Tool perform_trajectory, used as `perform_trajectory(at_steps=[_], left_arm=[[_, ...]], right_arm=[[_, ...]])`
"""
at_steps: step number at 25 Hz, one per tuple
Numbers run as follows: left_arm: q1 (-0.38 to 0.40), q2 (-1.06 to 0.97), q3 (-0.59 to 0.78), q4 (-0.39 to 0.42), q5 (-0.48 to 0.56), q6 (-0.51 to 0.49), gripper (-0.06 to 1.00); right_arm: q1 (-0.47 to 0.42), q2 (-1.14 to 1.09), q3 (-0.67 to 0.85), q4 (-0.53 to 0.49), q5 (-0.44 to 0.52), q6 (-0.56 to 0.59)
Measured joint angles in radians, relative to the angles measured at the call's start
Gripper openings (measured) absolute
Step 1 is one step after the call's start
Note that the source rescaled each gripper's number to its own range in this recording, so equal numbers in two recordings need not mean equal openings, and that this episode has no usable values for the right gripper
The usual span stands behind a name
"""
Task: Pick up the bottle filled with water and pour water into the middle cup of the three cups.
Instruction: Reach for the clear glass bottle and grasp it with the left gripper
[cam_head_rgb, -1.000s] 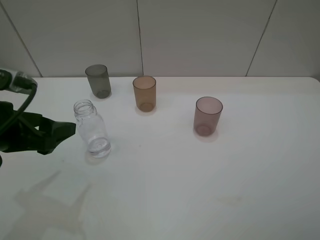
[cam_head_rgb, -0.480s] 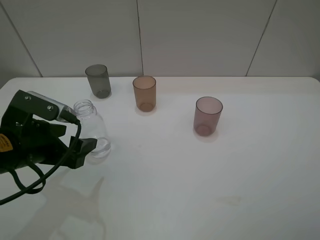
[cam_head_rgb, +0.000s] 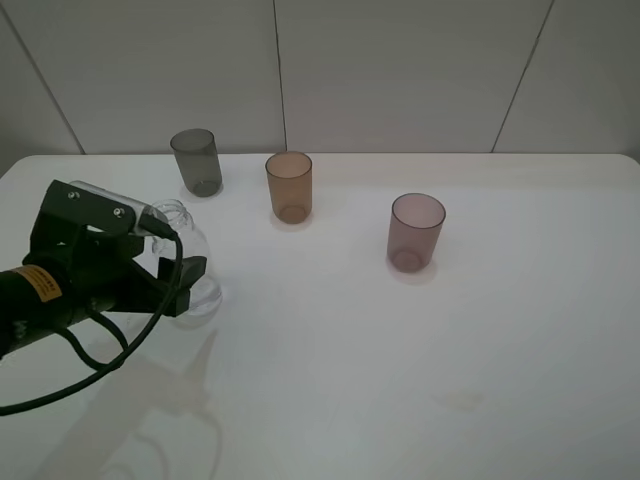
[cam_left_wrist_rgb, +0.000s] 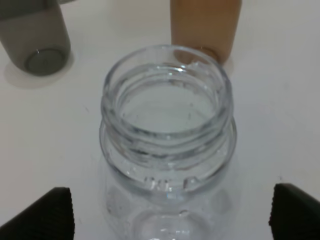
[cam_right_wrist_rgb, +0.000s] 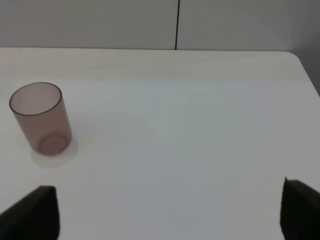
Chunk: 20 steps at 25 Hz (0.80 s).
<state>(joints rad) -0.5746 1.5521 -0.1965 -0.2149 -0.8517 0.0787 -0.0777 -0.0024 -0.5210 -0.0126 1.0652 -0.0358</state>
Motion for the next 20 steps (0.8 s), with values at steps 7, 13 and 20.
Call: perform_trajectory(at_steps=[7, 13, 20], left_arm=[[0.0, 0.142, 0.095, 0.008, -0.298, -0.056, 1.0], [0.0, 0.281, 0.097, 0.022, -0.347, -0.063, 1.0], [-0.001, 0.341, 0.051, 0.058, -0.351, -0.063, 1.0]], right_arm=[[0.0, 0.0, 0.0, 0.0, 0.0, 0.0], [0.0, 0.0, 0.0, 0.0, 0.0, 0.0], [0.0, 0.0, 0.0, 0.0, 0.0, 0.0]])
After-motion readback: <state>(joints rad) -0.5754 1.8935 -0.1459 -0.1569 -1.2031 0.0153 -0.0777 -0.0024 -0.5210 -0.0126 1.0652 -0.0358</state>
